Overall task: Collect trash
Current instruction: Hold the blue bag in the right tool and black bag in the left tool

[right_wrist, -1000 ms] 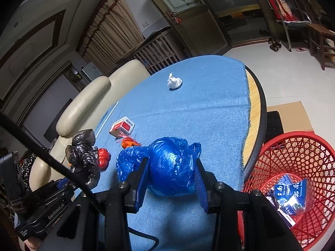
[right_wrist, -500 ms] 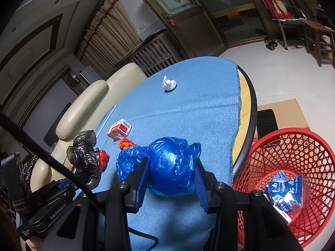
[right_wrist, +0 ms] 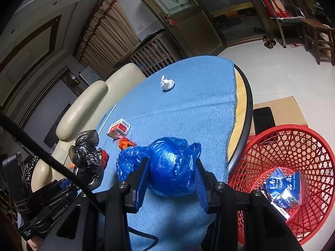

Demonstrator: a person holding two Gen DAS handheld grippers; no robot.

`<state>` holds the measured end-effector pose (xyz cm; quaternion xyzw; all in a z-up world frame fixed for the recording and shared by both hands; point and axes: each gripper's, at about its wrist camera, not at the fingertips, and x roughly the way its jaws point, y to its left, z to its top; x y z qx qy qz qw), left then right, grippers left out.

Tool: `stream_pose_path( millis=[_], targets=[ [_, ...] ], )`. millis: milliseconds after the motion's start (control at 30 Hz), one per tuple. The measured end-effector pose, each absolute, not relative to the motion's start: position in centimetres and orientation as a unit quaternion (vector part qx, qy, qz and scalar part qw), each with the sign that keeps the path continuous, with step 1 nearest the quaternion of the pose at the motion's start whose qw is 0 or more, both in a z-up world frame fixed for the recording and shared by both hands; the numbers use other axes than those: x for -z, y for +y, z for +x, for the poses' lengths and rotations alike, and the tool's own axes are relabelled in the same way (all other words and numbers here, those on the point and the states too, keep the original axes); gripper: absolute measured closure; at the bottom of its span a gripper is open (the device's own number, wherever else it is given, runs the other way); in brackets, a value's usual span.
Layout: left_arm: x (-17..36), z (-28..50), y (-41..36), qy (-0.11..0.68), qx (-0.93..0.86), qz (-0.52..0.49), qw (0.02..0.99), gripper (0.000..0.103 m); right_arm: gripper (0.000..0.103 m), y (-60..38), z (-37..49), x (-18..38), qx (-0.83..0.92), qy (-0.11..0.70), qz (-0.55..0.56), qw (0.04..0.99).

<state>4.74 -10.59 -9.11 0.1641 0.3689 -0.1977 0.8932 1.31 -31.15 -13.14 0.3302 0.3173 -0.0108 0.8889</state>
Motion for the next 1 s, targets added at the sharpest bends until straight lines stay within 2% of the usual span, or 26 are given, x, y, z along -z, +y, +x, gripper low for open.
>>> stream_pose_path(
  millis=[1000],
  targets=[
    [10.3, 5.9, -10.7, 0.385, 0.257, 0.175, 0.869, 0.08, 0.06, -32.7, -1.0, 13.7, 0.031, 0.317, 0.348, 0.882]
  ],
)
